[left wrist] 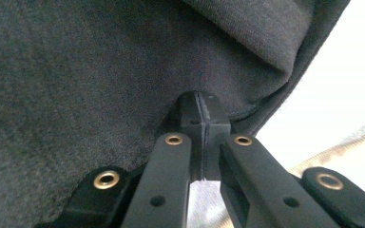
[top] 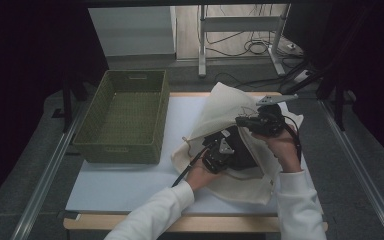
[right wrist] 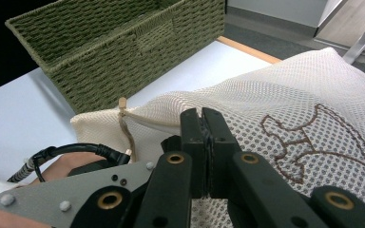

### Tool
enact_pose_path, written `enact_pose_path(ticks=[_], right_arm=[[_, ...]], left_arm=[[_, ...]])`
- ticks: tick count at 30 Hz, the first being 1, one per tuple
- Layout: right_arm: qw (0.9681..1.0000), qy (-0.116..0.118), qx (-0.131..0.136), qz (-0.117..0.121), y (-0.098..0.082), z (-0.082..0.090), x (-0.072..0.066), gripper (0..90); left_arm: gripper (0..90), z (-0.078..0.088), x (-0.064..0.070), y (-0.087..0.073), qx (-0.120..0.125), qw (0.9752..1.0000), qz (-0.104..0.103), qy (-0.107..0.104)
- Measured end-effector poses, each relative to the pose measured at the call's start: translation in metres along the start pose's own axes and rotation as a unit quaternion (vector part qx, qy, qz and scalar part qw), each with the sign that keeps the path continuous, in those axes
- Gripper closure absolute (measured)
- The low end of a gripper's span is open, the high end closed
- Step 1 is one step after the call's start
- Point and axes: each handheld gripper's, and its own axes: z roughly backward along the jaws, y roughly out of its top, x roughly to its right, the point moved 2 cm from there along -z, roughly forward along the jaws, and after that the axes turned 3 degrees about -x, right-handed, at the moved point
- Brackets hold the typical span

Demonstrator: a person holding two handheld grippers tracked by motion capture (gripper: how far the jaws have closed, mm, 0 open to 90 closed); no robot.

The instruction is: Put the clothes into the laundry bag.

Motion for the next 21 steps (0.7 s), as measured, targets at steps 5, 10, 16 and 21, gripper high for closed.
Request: enact_pose_path(ticks=[5,10,16,21], right_arm=[[1.0000,0.000,0.001,-0.002,0.000,0.000,0.000,88.9],[1.0000,0.001,0.002,-0.002,0.000,0.000,0.001,88.9],[1.0000,0.000,0.001,-0.001,0.000,0.000,0.000,88.9],[1.0000,0.001,0.001,-0.001,0.000,0.000,0.000,88.8]], left_arm=[[90.0,-0.004,-0.006,0.004,-0.003,0.9999,0.004,0.010],[90.0,-0.006,-0.008,0.009,0.007,0.9997,0.004,0.022],[90.0,-0.008,-0.010,0.013,0.007,0.9996,0.000,0.027],[90.0,-0.010,-0.015,0.015,0.009,0.9994,0.001,0.034]])
